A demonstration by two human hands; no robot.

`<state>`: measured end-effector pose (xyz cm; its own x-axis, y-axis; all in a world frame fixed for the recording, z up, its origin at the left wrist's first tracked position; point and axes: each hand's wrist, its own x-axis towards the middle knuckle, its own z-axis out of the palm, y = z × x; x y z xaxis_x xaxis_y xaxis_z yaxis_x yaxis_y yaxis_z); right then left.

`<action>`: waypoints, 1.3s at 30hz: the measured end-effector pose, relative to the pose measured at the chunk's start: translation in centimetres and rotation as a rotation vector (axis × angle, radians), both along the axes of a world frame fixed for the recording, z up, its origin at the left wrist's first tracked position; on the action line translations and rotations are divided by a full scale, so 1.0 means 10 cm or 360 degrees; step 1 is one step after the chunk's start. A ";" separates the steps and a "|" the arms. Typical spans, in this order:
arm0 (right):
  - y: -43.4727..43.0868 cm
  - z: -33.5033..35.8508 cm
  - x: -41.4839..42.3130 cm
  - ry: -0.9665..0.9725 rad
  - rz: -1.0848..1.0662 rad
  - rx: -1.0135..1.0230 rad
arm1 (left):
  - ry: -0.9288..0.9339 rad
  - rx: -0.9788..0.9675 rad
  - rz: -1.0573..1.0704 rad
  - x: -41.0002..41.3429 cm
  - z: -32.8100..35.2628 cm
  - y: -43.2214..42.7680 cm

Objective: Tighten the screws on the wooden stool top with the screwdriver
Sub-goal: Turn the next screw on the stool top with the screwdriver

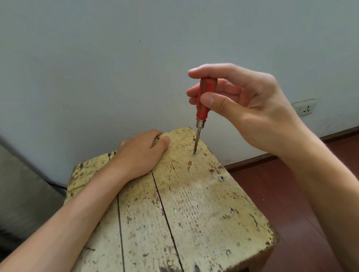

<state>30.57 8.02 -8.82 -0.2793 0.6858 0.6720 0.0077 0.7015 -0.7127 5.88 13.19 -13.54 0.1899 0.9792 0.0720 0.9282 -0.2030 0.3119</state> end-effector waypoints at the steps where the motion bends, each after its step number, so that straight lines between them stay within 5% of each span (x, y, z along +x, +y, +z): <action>1: 0.00 0.00 0.00 0.0016 -0.0004 -0.0003 | 0.0001 -0.0002 0.0000 0.00 0.00 0.00; 12: 0.01 -0.02 -0.14 0.0145 -0.0273 0.0033 | 0.0001 -0.0002 0.0005 0.01 0.00 -0.01; 23: 0.03 0.08 0.00 0.0058 0.0027 -0.0296 | -0.0004 0.0012 -0.0004 0.00 0.01 -0.02; 32: 0.03 0.02 -0.13 0.0190 -0.0304 -0.0273 | -0.0011 0.0008 0.0001 -0.01 0.00 -0.01; 39: 0.11 0.18 -0.03 -0.0110 -0.0118 -0.0262 | -0.0036 0.0042 -0.0017 -0.02 0.07 0.01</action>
<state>30.24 9.09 -7.01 -0.2657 0.8053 0.5300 0.1077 0.5711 -0.8138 5.69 13.33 -12.86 0.1985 0.9748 0.1022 0.9187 -0.2214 0.3271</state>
